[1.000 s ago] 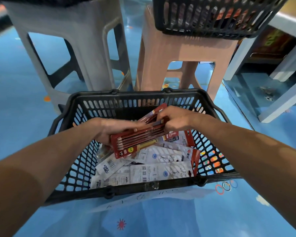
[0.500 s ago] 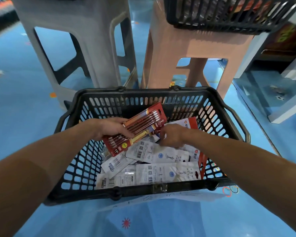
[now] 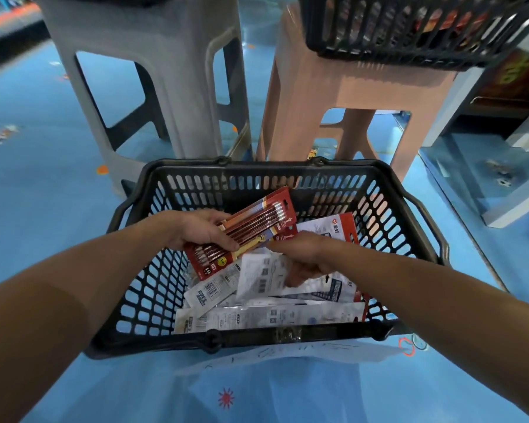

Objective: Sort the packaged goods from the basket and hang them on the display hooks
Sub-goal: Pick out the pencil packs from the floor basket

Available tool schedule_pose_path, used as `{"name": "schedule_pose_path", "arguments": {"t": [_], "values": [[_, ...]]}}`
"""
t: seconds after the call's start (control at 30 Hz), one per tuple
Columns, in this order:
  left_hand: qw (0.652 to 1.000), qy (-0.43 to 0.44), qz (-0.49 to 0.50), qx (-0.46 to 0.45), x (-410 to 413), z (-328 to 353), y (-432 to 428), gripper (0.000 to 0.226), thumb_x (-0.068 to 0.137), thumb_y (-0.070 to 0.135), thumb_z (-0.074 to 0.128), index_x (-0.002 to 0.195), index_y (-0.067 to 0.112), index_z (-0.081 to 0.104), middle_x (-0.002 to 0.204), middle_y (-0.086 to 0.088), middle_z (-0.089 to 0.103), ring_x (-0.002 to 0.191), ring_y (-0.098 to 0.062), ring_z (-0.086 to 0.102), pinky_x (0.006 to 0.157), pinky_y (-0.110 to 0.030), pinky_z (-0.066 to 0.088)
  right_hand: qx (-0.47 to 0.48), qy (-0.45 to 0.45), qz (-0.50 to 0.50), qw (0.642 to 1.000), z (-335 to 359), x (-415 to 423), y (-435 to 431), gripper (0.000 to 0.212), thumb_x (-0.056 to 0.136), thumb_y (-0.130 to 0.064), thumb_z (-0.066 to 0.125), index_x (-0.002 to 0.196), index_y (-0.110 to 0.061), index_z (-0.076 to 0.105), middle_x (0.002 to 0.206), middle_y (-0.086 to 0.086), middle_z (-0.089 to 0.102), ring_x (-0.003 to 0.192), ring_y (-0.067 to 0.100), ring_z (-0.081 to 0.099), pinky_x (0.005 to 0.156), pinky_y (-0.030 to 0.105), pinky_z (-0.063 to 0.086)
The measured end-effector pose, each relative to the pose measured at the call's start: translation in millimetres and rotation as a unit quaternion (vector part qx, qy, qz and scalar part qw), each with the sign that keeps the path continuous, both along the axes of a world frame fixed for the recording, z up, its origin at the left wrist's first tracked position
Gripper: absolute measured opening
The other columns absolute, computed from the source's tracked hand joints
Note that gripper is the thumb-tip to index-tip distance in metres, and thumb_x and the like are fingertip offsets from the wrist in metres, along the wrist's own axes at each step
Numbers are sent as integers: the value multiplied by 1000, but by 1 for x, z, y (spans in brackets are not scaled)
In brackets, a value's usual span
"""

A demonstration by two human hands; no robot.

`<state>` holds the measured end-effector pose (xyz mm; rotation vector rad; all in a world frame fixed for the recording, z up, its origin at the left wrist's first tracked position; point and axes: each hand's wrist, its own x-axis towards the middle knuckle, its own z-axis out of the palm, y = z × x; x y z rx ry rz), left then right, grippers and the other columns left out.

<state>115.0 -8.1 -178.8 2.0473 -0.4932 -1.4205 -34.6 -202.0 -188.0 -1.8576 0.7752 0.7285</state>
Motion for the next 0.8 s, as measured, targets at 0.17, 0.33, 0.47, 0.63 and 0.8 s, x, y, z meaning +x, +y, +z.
{"name": "schedule_pose_path", "arguments": {"t": [0.17,0.33,0.47,0.63,0.8], "values": [[1000,-19,-3,-19,-5,16,7,43,87,18,78,126,28,64,106,-9,79,97,-30,77,86,-49,61,44,-45,41,997,41,-3,-19,17,98,-23,67,103,-7,69,96,14,78,71,18,73,48,19,45],[989,58,66,-120,-7,28,14,61,72,25,75,130,11,59,108,-19,74,90,-35,73,87,-50,58,114,-176,11,978,61,-13,-24,30,93,-6,70,68,-21,67,73,-1,75,63,13,70,52,22,49],[953,121,198,-198,-10,43,11,51,74,23,66,121,3,60,92,-18,76,76,-30,75,70,-41,64,93,-253,-10,963,62,-18,-27,27,88,-2,76,75,-13,55,67,3,63,59,16,58,57,32,45],[944,75,208,-243,-10,45,13,51,84,18,67,134,14,54,103,-16,77,90,-31,76,84,-50,59,41,-343,-46,937,70,-23,-24,35,82,16,70,77,-14,54,72,6,62,66,15,59,60,28,47],[946,63,191,-253,-22,52,13,51,79,11,68,129,15,57,104,-11,79,100,-31,74,103,-58,48,55,-411,-69,907,72,-19,-15,36,80,20,69,74,-12,54,73,6,62,66,16,61,62,29,53]]}}
